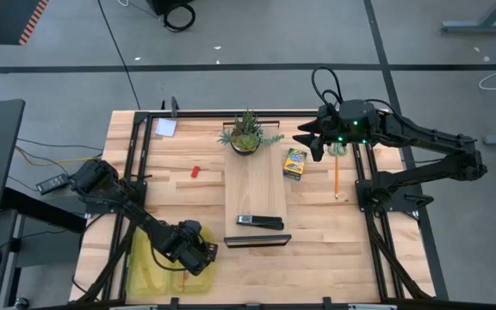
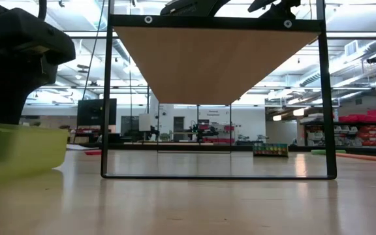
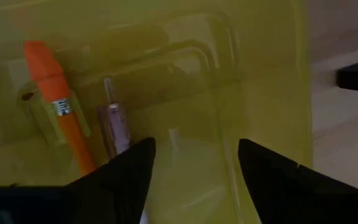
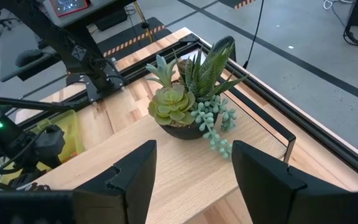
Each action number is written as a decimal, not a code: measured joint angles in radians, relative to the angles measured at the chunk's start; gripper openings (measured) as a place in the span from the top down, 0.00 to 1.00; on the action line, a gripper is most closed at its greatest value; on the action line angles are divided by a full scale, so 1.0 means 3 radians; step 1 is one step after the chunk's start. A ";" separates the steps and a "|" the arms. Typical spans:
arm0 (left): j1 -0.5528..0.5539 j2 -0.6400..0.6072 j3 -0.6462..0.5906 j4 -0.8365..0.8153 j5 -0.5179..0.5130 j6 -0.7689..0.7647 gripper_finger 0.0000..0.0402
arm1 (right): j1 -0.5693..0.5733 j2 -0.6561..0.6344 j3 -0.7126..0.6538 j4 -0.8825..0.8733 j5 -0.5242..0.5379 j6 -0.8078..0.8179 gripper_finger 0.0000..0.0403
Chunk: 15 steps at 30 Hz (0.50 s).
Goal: Pack school essentials
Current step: Put the yellow crayon box into the yellow supply box
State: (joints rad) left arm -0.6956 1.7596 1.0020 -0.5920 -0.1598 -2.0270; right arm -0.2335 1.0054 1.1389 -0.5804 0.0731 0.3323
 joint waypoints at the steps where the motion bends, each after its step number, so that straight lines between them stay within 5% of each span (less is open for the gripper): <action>1: 0.0001 -0.0001 0.0005 -0.0015 0.0000 -0.0003 0.39 | 0.0000 0.0000 0.0000 0.0000 0.0000 0.0001 0.46; 15: 0.0011 -0.0003 0.0028 -0.0310 0.0493 0.0185 0.42 | 0.0000 0.0000 0.0000 -0.0003 0.0000 0.0004 0.46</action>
State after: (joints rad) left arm -0.6922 1.7588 1.0103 -0.6851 -0.0120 -1.9715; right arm -0.2334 1.0054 1.1389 -0.5812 0.0731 0.3336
